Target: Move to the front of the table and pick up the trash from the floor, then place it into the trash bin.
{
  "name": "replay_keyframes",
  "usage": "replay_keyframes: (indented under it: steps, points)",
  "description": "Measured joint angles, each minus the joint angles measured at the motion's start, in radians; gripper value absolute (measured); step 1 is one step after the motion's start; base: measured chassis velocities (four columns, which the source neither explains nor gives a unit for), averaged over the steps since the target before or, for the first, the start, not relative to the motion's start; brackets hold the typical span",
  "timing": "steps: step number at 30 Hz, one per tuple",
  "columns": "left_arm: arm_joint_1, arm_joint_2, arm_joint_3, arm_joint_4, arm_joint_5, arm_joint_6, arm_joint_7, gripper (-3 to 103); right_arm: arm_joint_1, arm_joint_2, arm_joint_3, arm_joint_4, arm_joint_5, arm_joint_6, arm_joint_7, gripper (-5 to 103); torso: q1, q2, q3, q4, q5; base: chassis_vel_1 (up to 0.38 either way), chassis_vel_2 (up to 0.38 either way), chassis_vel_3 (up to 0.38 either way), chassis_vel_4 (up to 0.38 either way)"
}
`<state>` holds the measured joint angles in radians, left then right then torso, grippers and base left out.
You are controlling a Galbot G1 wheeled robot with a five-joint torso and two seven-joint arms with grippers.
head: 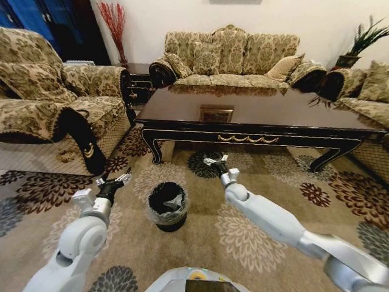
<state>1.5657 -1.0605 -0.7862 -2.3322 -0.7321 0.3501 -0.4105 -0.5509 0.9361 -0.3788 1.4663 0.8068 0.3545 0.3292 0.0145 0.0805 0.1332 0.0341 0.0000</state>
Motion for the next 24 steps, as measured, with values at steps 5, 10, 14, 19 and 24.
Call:
replay_keyframes:
  steps: [5, 10, 14, 19, 24]
  points:
    - [0.075, -0.026, -0.022, -0.035, 0.068, -0.019, 0.023, 100, -0.084, -0.034, 0.087, 0.044, -0.04, 0.013, -0.046, 100, 0.0, 0.0, 0.0, 0.0013, -0.0002, 0.0, 0.0, 0.0, 0.0]
    - [0.125, -0.057, -0.022, -0.069, 0.102, -0.023, 0.027, 100, -0.205, -0.062, 0.172, 0.101, -0.093, 0.026, -0.082, 100, 0.0, 0.0, 0.0, 0.0008, -0.0001, 0.014, -0.067, -0.008, 0.086]
    - [0.153, -0.073, -0.026, -0.093, 0.106, -0.021, 0.026, 100, -0.294, -0.073, 0.227, 0.137, -0.123, 0.035, -0.099, 100, 0.0, 0.0, 0.0, 0.0007, 0.0001, 0.045, -0.202, -0.056, 0.206]
    - [0.183, -0.084, -0.041, -0.119, 0.102, -0.014, 0.023, 100, -0.372, -0.078, 0.273, 0.171, -0.156, 0.043, -0.112, 100, 0.0, 0.0, 0.0, 0.0006, 0.0002, 0.092, -0.359, -0.096, 0.325]
    - [0.198, -0.092, -0.048, -0.138, 0.102, -0.007, 0.021, 100, -0.429, -0.076, 0.298, 0.199, -0.193, 0.049, -0.115, 100, 0.0, 0.0, 0.0, 0.0006, 0.0005, 0.166, -0.386, -0.178, 0.388]
